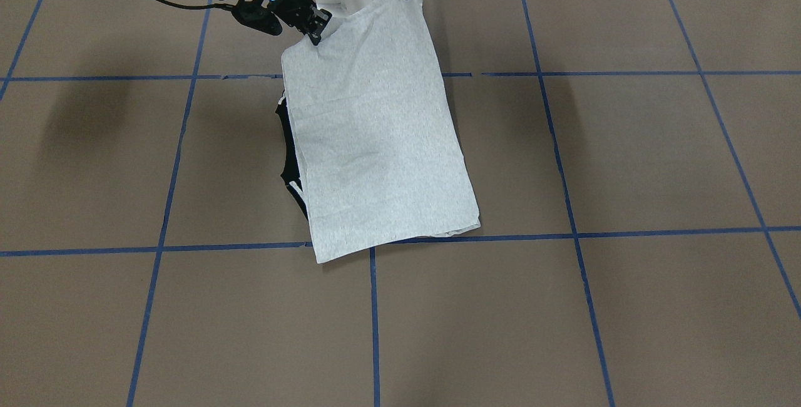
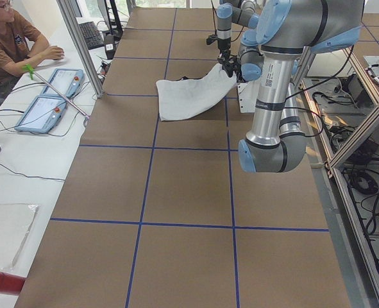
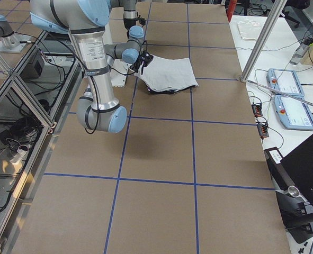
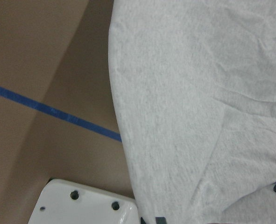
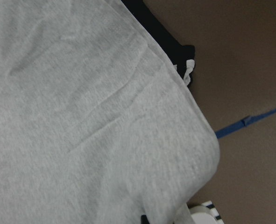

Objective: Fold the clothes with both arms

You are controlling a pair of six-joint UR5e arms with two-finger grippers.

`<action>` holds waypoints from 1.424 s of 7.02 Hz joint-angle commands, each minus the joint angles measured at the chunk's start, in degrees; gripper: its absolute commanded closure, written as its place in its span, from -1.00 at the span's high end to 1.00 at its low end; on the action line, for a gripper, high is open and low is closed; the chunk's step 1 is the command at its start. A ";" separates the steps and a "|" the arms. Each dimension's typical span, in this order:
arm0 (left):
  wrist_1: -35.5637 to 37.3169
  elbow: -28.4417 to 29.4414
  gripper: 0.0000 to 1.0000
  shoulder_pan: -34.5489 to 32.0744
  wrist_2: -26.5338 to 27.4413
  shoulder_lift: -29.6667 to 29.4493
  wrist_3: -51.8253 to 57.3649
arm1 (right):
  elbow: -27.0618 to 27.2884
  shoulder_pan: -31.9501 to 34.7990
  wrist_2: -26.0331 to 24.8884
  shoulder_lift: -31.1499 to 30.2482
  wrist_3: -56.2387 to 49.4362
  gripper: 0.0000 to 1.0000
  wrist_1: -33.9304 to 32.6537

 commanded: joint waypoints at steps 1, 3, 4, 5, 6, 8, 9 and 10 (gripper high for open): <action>9.24 -7.62 -1.00 1.66 -0.80 -0.03 -1.58 | 5.52 0.17 5.93 -1.30 0.01 -1.00 -0.10; 10.77 -8.70 -1.00 1.58 -2.65 -0.30 -1.75 | 8.16 0.95 11.02 -1.21 0.09 -1.00 -0.10; 10.77 -8.88 -1.00 1.32 -2.74 -0.38 -1.75 | 7.74 1.13 11.40 -0.95 0.09 -1.00 -0.10; 10.77 -9.05 -1.00 0.79 -2.74 -0.56 -1.75 | 6.43 1.22 11.40 -0.42 0.09 -1.00 -0.10; 10.77 -8.44 -1.00 0.44 -2.74 -0.56 -1.67 | 3.80 2.53 10.71 0.71 -0.43 -1.00 -0.01; 10.60 -6.08 -1.00 -4.20 -2.83 -0.91 -0.70 | 0.88 6.48 10.61 2.22 -0.96 -1.00 0.16; 10.51 -4.32 -1.00 -7.79 -3.00 -2.65 -0.09 | 0.53 8.93 10.70 3.35 -1.13 -1.00 -0.01; 10.07 -3.61 -1.00 -10.61 -2.83 -3.19 1.48 | -2.61 11.31 10.79 4.84 -3.14 -1.00 0.16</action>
